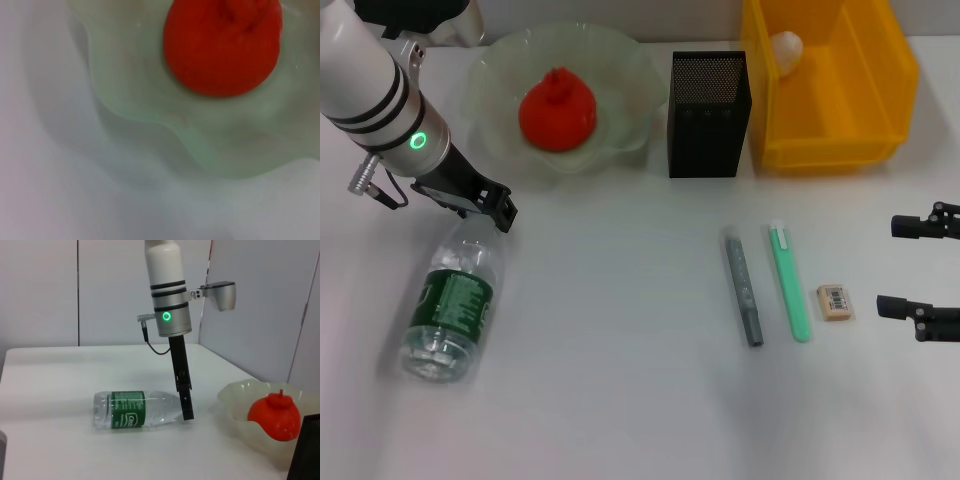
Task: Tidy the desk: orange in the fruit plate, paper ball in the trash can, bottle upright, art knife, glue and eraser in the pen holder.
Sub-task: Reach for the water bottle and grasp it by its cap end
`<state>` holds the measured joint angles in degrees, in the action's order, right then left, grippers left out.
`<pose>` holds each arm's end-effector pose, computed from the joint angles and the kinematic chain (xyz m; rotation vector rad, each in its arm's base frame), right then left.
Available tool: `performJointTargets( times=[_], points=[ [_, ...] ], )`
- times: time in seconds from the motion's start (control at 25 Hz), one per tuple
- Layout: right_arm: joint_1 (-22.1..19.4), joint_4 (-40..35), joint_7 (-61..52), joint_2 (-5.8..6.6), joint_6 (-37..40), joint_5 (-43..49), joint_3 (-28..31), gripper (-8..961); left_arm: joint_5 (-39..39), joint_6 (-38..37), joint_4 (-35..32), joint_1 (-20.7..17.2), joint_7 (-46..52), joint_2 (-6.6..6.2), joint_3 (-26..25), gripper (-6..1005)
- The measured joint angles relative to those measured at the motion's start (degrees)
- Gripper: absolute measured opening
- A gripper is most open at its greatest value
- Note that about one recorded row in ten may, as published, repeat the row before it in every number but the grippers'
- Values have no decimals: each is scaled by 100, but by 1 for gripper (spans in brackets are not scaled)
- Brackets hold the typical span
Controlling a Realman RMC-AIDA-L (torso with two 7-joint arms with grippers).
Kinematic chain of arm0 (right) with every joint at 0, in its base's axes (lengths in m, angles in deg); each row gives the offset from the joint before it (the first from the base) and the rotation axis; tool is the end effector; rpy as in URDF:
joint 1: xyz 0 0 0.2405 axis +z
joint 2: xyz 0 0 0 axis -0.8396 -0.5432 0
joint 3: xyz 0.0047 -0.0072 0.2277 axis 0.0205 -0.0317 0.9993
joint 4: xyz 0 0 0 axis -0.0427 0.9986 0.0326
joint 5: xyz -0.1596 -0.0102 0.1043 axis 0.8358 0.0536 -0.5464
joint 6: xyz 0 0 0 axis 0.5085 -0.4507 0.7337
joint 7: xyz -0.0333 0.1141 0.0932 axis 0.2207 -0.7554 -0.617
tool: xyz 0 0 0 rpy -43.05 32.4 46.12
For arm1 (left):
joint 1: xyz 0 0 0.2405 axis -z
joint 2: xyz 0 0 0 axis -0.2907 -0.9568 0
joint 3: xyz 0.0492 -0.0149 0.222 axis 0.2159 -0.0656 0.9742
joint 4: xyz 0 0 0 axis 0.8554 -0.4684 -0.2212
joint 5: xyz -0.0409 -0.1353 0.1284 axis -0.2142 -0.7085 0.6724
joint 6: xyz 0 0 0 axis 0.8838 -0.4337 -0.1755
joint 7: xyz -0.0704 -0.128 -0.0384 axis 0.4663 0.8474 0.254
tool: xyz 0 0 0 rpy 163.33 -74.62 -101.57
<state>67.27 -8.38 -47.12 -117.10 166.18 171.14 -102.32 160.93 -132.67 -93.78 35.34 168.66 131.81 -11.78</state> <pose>0.2479 0.2320 0.0748 -2.7066 0.1283 0.5515 -0.2026 0.3808 -0.0051 -2.1780 -1.3254 0.5632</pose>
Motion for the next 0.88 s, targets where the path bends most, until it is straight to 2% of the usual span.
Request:
performJointTargets(
  times=[0.28, 0.4, 0.44, 0.56, 0.6, 0.64, 0.68, 0.72, 0.8, 0.84, 0.88],
  points=[
    [8, 2, 2, -7, -4, -22, 16, 782, -104, -26, -106, -3, -98, -1, 0, 488],
    [-5, -4, -11, -8, 2, -51, 26, 782, -450, -107, -393, -124, -262, -3, 0, 472],
    [-6, -13, -28, -8, 17, -61, 33, 782, -686, -179, -719, -288, -345, -5, 1, 471],
    [-12, -32, -63, -8, 48, -164, 45, 782, -810, -219, -938, -402, -387, -7, 3, 469],
    [-16, -30, -75, -9, 52, -220, 46, 782, -998, -287, -1284, -570, -437, -8, 11, 469],
    [-19, -22, -94, -9, 55, -280, 45, 782, -1290, -422, -1963, -943, -500, -12, 23, 468],
    [-23, -18, -118, -9, 58, -328, 45, 782, -1290, -422, -1963, -943, -500, -12, 23, 441],
    [-21, -18, -158, -10, 59, -352, 45, 782, -1528, -525, -2489, -1253, -557, -20, 29, 414],
    [0, -26, -252, -14, 59, -368, 44, 783, -1528, -525, -2489, -1253, -557, -20, 29, 361],
    [15, -29, -309, -16, 59, -372, 43, 783, -1871, -650, -3194, -1767, -702, -37, 32, 334],
    [32, -30, -354, -17, 60, -374, 39, 783, -1903, -699, -3271, -1837, -764, -41, 31, 241]
  ],
)
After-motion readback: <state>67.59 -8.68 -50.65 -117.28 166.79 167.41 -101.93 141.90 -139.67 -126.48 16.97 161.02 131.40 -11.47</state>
